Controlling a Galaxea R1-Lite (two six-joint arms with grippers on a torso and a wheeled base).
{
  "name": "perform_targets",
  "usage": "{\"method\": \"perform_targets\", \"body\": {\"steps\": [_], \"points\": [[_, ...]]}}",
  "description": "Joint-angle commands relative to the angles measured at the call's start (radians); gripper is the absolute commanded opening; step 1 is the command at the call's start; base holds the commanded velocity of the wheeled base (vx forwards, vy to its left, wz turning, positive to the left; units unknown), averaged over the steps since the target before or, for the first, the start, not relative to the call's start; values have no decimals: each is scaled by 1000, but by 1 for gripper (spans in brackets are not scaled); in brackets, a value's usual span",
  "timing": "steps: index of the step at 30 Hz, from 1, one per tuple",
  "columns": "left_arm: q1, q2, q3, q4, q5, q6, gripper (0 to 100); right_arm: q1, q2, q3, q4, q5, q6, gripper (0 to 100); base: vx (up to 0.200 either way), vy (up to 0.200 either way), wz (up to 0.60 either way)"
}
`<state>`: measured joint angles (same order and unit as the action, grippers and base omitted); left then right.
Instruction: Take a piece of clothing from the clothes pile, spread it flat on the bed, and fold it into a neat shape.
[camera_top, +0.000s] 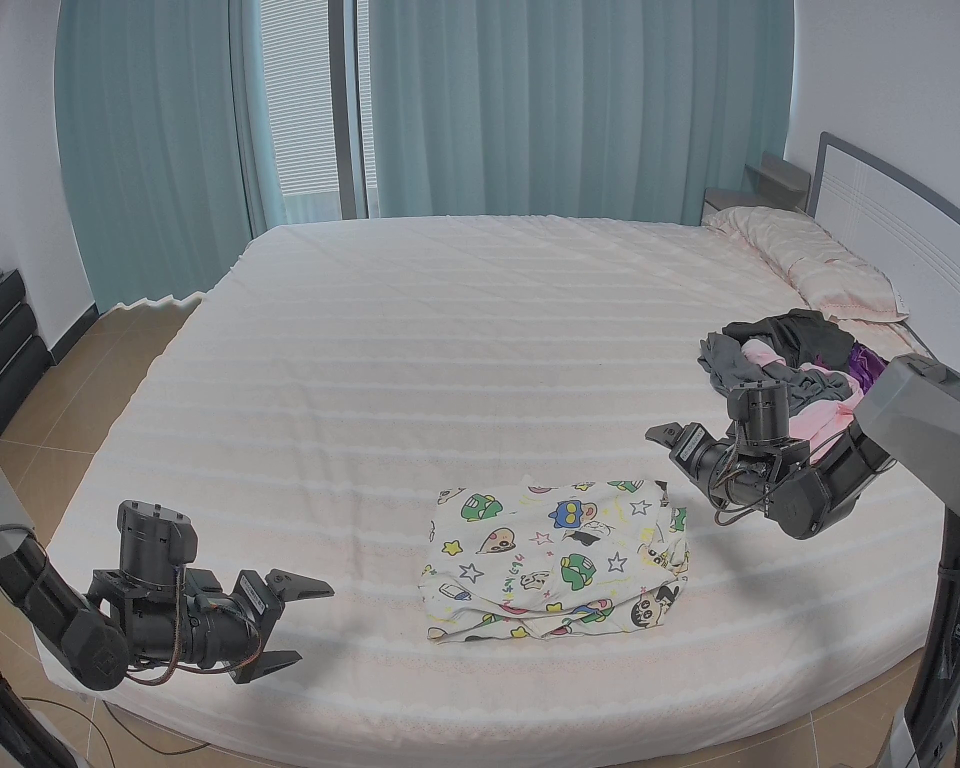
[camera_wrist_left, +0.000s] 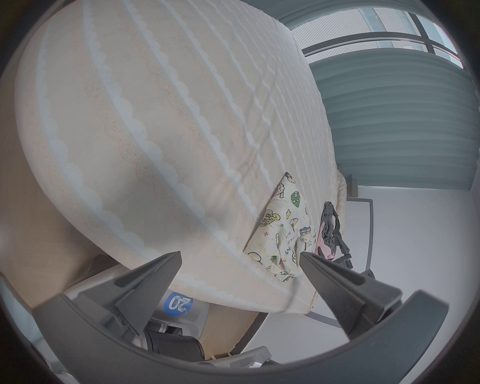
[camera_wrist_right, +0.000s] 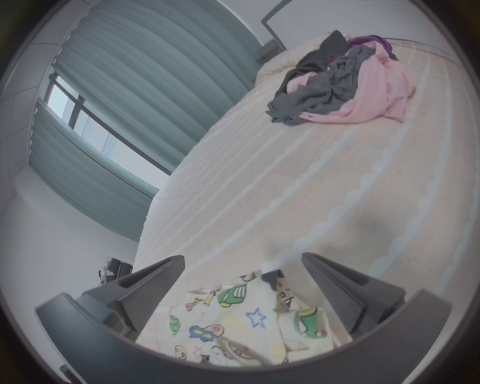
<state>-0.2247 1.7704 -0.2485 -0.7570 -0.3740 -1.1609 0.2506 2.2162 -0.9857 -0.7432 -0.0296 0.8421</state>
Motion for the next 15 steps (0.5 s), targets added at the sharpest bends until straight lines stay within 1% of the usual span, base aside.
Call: {"method": "perform_targets", "body": {"steps": [1, 3, 5, 7, 8, 9, 11, 12, 15], "points": [[-1, 3, 0, 1, 0, 0, 100, 59, -107, 61, 2, 2, -5, 100, 0, 0, 0], [-1, 3, 0, -1, 0, 0, 100, 108, -116, 87, 10, 14, -6, 100, 0, 0, 0], [-1, 3, 0, -1, 0, 0, 100, 147, -112, 102, 16, 40, -8, 100, 0, 0, 0], [-1, 3, 2, 1, 0, 0, 100, 173, -101, 118, 28, 65, -25, 100, 0, 0, 0], [-1, 3, 0, 1, 1, 0, 100, 174, -99, 119, 30, 66, -26, 100, 0, 0, 0], [-1, 3, 2, -1, 1, 0, 100, 180, -75, 131, 47, 86, -95, 100, 0, 0, 0], [-1, 3, 0, -1, 0, 0, 100, 176, -53, 141, 44, 92, -183, 100, 0, 0, 0], [-1, 3, 0, 1, 0, -2, 100, 173, -44, 144, 42, 94, -222, 100, 0, 0, 0], [-1, 3, 0, 1, 0, 0, 100, 151, -32, 139, 45, 96, -307, 100, 0, 0, 0]]}}
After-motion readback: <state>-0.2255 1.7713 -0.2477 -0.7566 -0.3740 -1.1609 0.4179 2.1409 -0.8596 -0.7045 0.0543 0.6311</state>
